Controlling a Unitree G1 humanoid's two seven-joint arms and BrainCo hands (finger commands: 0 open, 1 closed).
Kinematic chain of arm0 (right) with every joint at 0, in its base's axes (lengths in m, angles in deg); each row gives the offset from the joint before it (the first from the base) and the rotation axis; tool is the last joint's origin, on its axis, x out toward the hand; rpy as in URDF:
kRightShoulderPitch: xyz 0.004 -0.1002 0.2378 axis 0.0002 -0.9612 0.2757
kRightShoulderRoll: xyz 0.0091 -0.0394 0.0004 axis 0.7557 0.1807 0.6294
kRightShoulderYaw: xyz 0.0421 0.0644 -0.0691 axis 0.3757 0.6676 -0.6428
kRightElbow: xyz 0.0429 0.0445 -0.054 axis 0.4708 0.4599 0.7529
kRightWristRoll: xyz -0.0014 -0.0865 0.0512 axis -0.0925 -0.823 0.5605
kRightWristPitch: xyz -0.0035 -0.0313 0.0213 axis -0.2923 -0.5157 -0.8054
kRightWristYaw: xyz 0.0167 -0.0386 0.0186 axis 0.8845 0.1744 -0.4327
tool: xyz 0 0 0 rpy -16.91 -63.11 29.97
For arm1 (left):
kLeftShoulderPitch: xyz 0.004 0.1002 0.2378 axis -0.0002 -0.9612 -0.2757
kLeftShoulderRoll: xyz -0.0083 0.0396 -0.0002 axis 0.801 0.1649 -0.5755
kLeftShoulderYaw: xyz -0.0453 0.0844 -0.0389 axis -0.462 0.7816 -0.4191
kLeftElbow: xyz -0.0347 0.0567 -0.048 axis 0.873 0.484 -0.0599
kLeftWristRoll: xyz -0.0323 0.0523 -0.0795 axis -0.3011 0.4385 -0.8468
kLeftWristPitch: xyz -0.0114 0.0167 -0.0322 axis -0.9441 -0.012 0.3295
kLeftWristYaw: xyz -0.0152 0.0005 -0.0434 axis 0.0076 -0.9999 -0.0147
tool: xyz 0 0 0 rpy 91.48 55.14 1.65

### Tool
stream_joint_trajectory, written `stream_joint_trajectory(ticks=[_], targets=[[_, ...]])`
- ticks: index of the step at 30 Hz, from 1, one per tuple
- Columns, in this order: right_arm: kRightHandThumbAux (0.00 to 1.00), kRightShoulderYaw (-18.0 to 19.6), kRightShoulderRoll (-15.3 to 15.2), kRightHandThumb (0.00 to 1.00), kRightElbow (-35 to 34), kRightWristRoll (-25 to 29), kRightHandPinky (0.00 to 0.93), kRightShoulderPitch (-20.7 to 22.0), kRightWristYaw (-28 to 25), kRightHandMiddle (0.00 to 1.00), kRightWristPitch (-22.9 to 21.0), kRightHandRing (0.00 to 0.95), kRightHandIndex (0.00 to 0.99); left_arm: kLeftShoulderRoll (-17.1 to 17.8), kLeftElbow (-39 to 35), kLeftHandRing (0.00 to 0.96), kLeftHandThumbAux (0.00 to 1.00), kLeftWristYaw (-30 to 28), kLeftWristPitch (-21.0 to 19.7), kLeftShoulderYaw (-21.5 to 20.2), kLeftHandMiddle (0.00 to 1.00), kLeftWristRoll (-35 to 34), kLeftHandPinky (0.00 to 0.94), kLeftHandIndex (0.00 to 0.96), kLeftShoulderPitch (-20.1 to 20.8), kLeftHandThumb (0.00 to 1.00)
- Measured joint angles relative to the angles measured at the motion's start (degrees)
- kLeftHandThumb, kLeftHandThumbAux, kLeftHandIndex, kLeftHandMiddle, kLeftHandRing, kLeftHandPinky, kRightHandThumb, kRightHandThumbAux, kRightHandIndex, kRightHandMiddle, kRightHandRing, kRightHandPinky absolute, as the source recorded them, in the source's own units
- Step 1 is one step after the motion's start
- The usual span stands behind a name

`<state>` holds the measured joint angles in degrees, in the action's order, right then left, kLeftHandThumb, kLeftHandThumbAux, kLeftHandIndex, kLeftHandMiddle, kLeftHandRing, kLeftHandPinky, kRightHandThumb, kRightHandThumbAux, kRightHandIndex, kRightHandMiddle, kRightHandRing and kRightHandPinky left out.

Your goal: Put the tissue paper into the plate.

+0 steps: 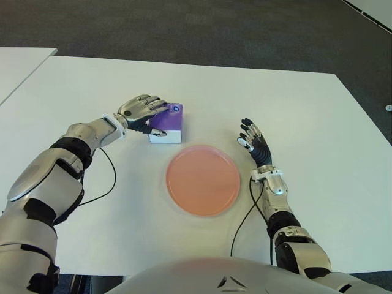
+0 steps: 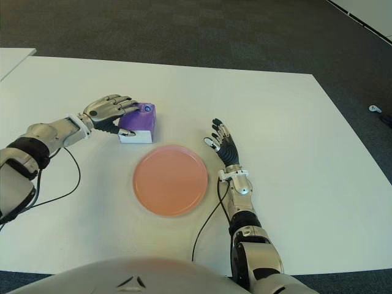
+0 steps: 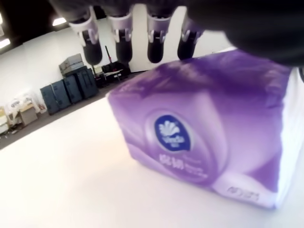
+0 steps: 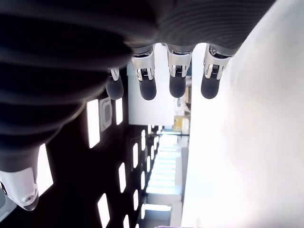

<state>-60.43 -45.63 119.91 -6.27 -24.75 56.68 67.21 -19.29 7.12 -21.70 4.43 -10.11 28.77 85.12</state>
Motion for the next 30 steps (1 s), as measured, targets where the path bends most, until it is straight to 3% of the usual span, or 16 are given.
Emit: stream_joint_trajectory(ticks=[30], targets=[[0.576,-0.01,-0.08,0.0,-1.16,0.03,0.0,-0.54,-1.78,0.0,-0.36,0.0,0.0,-3.74,5.12,0.0,0.064,7.74,-3.68,4.31,0.0,0.86,0.0,0.0,0.1,0.3]])
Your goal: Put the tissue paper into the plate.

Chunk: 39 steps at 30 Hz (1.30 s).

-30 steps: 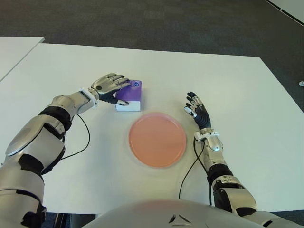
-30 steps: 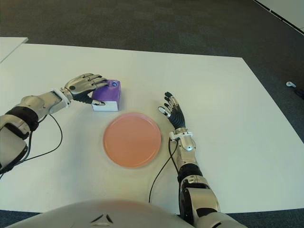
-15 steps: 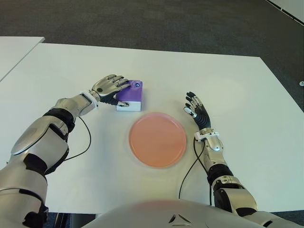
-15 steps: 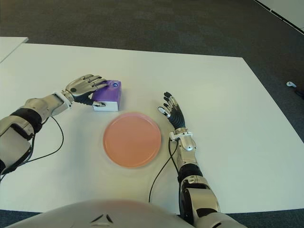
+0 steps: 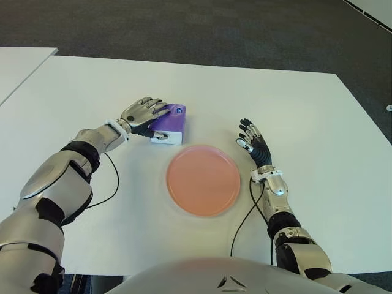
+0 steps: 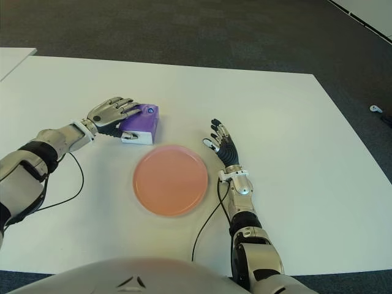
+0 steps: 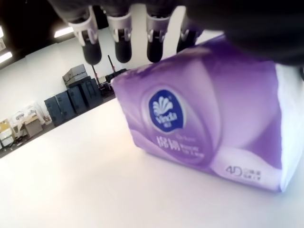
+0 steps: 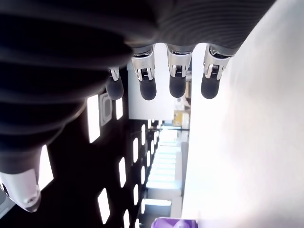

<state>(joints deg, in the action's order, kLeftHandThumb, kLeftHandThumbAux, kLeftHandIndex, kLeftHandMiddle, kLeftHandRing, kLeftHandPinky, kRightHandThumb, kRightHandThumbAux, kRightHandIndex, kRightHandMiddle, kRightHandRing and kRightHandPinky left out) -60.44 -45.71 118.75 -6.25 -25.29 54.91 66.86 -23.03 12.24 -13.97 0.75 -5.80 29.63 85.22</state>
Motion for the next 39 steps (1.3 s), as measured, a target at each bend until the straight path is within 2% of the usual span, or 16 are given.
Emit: stream_joint_trajectory(ticks=[28,34,39], targets=[[0.601,0.09,-0.09,0.0,-1.59,0.12,0.0,-1.13,-1.51,0.0,-0.59,0.0,0.0,-2.08,2.02,0.0,0.066,1.13,-0.71,1.9,0.0,0.37,0.0,0.0,0.3,0.29],[0.608,0.08,-0.13,0.0,-2.33,0.11,0.0,-1.6,-1.52,0.0,-0.9,0.0,0.0,-2.98,2.81,0.0,0.071,1.47,-2.52,2.86,0.0,0.68,0.0,0.0,0.28,0.295],[0.607,0.05,-0.11,0.0,-2.79,0.09,0.0,-2.0,-1.44,0.0,-1.06,0.0,0.0,-4.3,4.29,0.0,0.078,2.92,-5.9,4.61,0.0,1.38,0.0,0.0,-0.1,0.316]])
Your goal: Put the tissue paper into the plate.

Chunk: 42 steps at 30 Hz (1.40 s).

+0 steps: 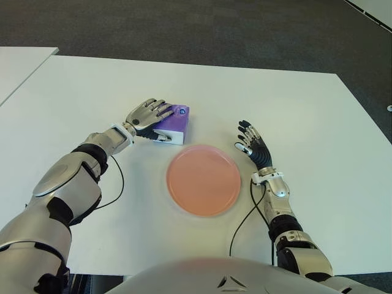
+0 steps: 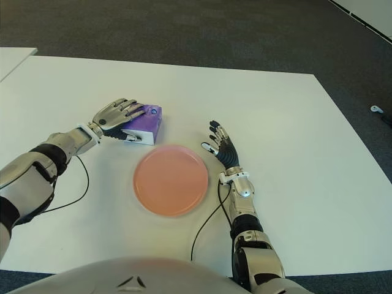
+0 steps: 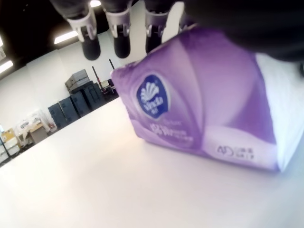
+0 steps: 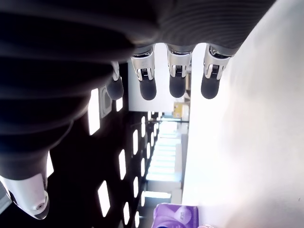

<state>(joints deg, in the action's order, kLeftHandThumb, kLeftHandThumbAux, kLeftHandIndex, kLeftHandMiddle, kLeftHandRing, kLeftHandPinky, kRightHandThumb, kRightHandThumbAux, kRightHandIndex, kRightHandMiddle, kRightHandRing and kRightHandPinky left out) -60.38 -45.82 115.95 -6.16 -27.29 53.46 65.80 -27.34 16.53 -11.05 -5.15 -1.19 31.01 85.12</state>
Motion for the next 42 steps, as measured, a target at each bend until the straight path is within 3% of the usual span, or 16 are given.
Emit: stream_joint_trajectory(ticks=[14,42], targets=[[0.582,0.2,0.02,0.0,-0.08,0.41,0.0,-0.42,-0.54,0.0,-0.02,0.0,0.0,-2.06,1.26,0.0,0.096,1.81,-6.94,1.99,0.0,-0.55,0.0,0.0,-2.55,0.316],[0.575,0.12,-0.12,0.0,-0.79,0.92,0.0,-0.89,-1.28,0.0,-0.1,0.0,0.0,-2.07,1.23,0.0,0.083,1.8,-4.98,0.81,0.0,-5.49,0.0,0.0,-3.94,0.276]])
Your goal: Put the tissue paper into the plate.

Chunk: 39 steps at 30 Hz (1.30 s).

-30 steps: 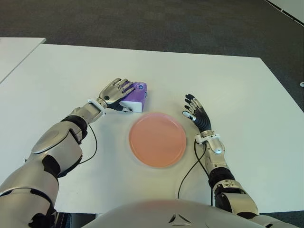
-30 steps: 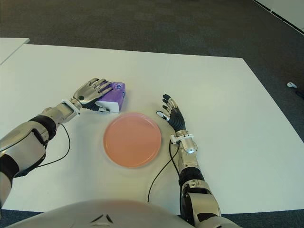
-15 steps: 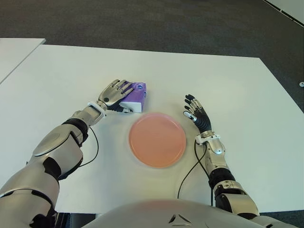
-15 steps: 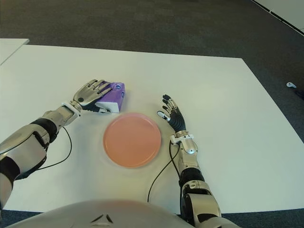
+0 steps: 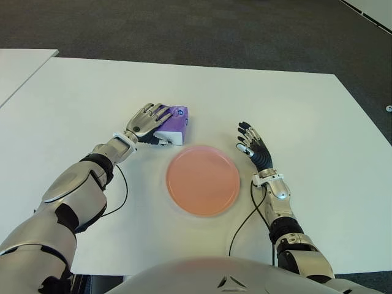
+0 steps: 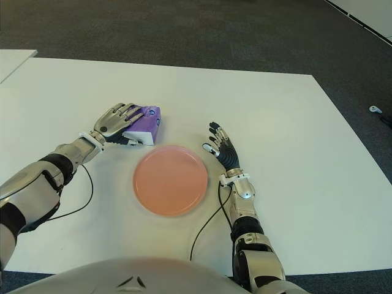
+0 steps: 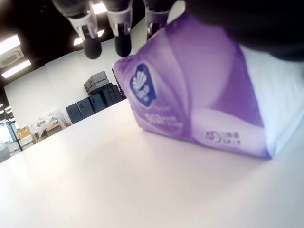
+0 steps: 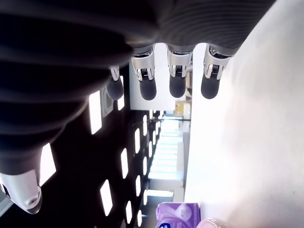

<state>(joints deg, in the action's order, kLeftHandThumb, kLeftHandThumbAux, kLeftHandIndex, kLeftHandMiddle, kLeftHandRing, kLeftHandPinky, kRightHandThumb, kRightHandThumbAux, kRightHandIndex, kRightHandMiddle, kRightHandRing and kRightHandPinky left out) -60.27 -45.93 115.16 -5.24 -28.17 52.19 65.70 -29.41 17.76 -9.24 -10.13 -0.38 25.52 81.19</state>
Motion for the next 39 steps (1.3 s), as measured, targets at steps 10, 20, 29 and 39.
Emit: stream_joint_trajectory(ticks=[10,20,29,39], targets=[[0.583,0.08,-0.11,0.0,0.01,0.19,0.0,-0.02,-0.43,0.0,-0.03,0.0,0.0,-0.01,0.0,0.053,0.247,-0.03,0.76,-0.72,0.056,-0.67,0.071,0.071,-0.23,0.314],[0.563,0.29,-0.52,0.0,-0.36,1.15,0.0,-0.5,-2.01,0.0,-1.0,0.0,0.0,-0.84,-0.03,0.72,0.674,0.05,3.9,-3.37,0.736,-3.62,0.733,0.432,-0.53,0.696],[0.556,0.77,-0.87,0.0,-0.69,1.28,0.0,-0.92,-1.91,0.0,-1.18,0.0,0.0,-2.0,-0.16,0.805,0.697,2.78,6.45,-6.32,0.823,-6.86,0.799,0.444,-1.54,0.726],[0.544,1.11,-0.81,0.0,-1.24,1.43,0.0,-1.32,-1.81,0.0,-1.36,0.0,0.0,-2.74,-0.14,0.827,0.697,4.55,7.98,-8.93,0.831,-8.56,0.815,0.444,-2.54,0.743]])
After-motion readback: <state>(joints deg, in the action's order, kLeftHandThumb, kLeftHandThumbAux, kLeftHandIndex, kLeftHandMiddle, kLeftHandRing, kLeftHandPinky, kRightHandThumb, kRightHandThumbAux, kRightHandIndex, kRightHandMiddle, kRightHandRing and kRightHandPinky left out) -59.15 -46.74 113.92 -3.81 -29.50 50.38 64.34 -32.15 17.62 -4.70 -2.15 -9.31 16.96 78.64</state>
